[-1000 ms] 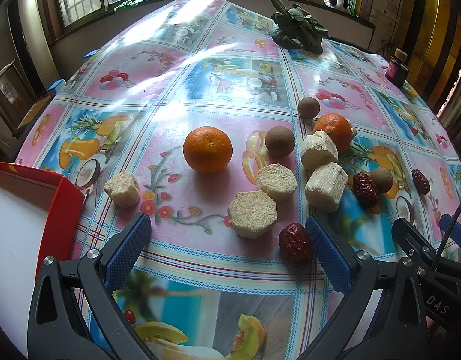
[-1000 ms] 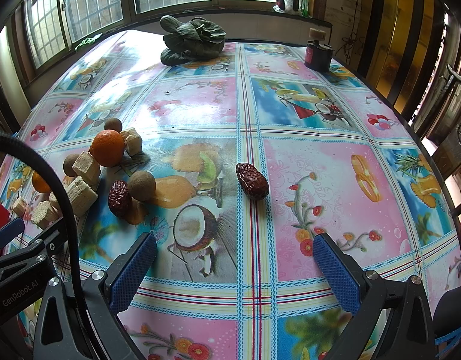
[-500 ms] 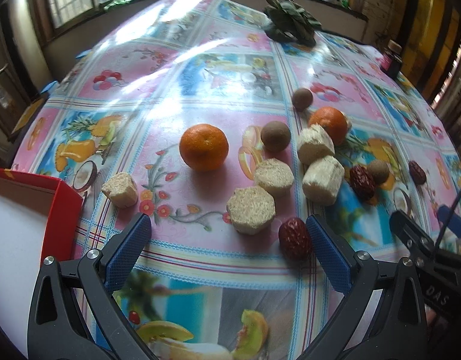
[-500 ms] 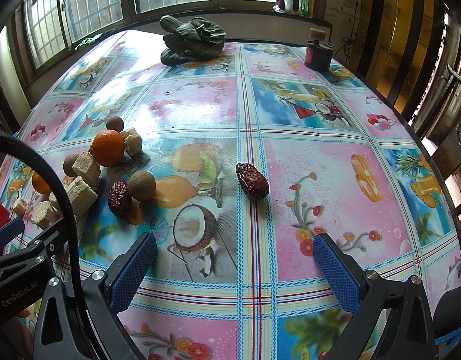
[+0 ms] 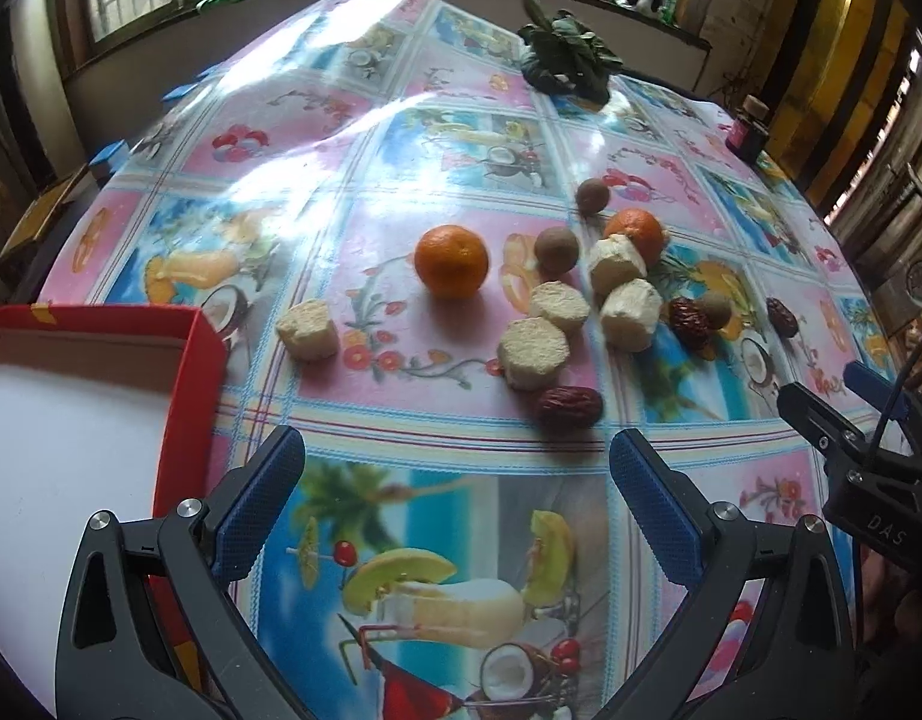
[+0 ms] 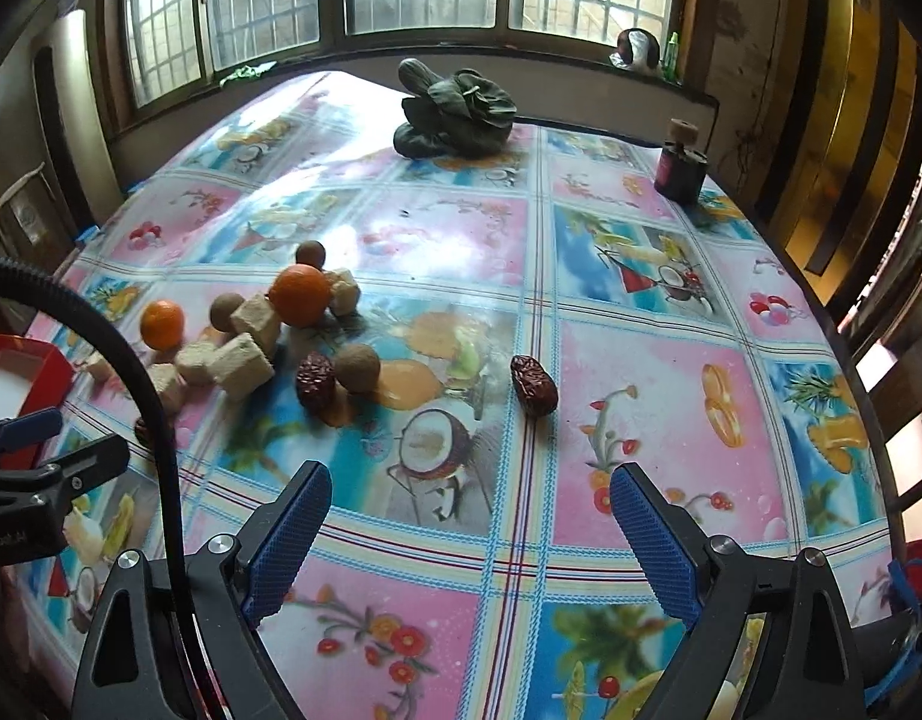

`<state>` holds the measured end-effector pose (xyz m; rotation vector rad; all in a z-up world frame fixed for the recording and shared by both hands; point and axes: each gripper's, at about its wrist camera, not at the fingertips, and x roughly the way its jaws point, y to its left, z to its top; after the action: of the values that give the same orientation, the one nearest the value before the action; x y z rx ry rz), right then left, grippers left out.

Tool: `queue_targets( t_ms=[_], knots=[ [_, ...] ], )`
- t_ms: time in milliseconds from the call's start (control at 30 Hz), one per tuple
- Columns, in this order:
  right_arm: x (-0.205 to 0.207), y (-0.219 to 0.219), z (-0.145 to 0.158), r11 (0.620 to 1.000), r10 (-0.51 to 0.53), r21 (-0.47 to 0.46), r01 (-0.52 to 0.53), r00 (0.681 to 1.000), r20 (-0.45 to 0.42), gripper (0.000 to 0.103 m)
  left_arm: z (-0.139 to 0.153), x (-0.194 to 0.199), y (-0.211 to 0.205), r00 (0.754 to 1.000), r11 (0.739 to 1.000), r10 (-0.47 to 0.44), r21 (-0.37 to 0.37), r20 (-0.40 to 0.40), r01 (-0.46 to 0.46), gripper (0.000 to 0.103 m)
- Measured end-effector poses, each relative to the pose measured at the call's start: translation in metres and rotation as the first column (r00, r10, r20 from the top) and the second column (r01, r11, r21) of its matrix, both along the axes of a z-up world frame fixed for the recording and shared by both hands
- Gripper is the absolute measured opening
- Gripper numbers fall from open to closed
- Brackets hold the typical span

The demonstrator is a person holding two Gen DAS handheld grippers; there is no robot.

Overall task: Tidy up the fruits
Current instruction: 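Grasp a red date with the left tool while the right tool grasps a round rice cake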

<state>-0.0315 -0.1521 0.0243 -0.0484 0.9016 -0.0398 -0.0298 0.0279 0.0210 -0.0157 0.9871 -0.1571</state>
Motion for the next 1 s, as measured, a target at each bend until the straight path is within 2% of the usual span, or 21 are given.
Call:
queue_targets(
  t_ms=[133,267,333,467,500,533,567,600,667,800,900,1000],
  knots=[
    [0.0,0.002,0.001,0.999,0.028,0.033,-0.027,1.0,-0.014,0.087,-0.001,0.003,-0.012,1.0,0.999,-0.028,0.022,0.003,0.028,0.102],
    [0.001,0.007,0.001,0.998,0.05,0.024,-0.05,0.999,-0.013,0.086,-0.004,0.007,-0.021,0.999,0.998,-0.04,0.049,0.004,0.04,0.094],
    [0.002,0.008,0.002,0.997,0.061,0.04,-0.06,0.998,-0.015,0.082,-0.006,0.008,-0.025,0.999,0.997,-0.053,0.061,0.001,0.052,0.077],
    [0.005,0.008,0.002,0.995,0.078,0.057,-0.077,0.997,-0.024,0.07,-0.011,0.014,-0.03,0.998,0.996,-0.068,0.064,-0.016,0.069,0.064],
    [0.005,0.008,0.002,0.995,0.084,0.063,-0.083,0.996,-0.027,0.065,-0.011,0.013,-0.031,0.997,0.995,-0.071,0.064,-0.008,0.072,0.057],
    [0.006,0.009,0.001,0.994,0.09,0.068,-0.088,0.995,-0.03,0.063,-0.01,0.013,-0.031,0.997,0.995,-0.077,0.059,-0.006,0.077,0.046],
    [0.006,0.009,0.001,0.993,0.096,0.073,-0.094,0.995,-0.033,0.06,-0.009,0.013,-0.03,0.997,0.995,-0.075,0.06,-0.004,0.075,0.041],
    [0.006,0.01,0.0,0.992,0.103,0.078,-0.1,0.994,-0.037,0.059,-0.009,0.013,-0.029,0.997,0.996,-0.074,0.056,-0.008,0.075,0.029],
    [0.006,0.013,-0.001,0.989,0.122,0.086,-0.118,0.992,-0.043,0.053,-0.008,0.011,-0.026,0.997,0.996,-0.078,0.046,-0.016,0.078,0.028],
    [0.005,0.025,0.002,0.975,0.182,0.14,-0.175,0.982,-0.041,0.053,-0.001,0.003,-0.013,0.998,0.998,-0.058,0.037,-0.014,0.058,0.028],
    [0.005,0.042,0.001,0.947,0.263,0.203,-0.248,0.964,-0.048,0.053,0.011,-0.005,-0.001,0.999,0.998,-0.042,0.039,0.01,0.041,0.028],
    [0.008,0.06,0.0,0.927,0.323,0.219,-0.304,0.945,-0.052,0.05,0.024,-0.012,0.014,0.999,0.999,-0.024,0.033,0.035,0.022,0.028]
  ],
)
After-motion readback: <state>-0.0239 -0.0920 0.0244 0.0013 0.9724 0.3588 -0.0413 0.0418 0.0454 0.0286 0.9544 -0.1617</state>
